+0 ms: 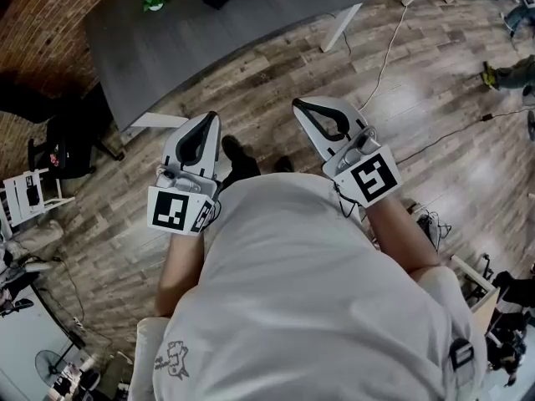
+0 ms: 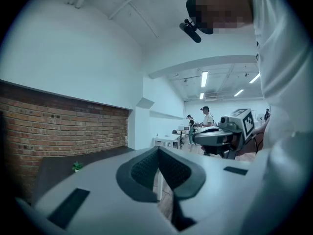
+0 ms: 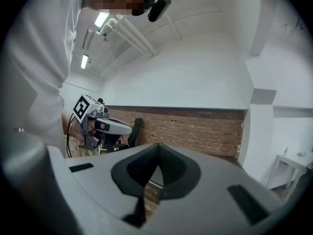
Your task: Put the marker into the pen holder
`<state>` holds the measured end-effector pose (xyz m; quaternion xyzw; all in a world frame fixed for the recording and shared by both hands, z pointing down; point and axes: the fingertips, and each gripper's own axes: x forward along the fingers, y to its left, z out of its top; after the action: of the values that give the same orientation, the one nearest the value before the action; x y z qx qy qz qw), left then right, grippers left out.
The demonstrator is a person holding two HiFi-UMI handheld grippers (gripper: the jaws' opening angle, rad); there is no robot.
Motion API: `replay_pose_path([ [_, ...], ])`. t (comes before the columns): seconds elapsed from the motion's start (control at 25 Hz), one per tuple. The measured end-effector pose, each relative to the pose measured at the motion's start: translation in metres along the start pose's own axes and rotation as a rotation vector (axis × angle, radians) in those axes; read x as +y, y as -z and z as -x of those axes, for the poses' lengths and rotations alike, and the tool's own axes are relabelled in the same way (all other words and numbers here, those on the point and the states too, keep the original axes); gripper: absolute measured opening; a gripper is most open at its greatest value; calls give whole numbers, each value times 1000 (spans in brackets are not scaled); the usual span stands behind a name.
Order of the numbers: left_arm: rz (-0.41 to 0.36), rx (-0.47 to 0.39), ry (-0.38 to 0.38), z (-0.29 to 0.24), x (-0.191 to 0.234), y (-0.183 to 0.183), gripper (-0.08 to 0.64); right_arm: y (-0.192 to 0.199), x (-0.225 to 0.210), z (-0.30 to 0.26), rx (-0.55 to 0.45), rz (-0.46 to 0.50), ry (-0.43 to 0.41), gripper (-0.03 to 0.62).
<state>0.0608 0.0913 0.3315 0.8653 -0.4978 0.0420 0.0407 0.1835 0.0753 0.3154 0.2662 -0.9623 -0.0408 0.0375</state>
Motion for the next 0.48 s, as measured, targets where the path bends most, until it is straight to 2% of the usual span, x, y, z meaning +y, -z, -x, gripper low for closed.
replay_pose_path([
  [0.24, -19, 3, 0, 7, -19, 1, 11, 2, 9, 14, -7, -9, -14, 5],
  [0.48, -18, 8, 2, 12, -17, 4, 11, 7, 11, 17, -7, -26, -10, 5],
])
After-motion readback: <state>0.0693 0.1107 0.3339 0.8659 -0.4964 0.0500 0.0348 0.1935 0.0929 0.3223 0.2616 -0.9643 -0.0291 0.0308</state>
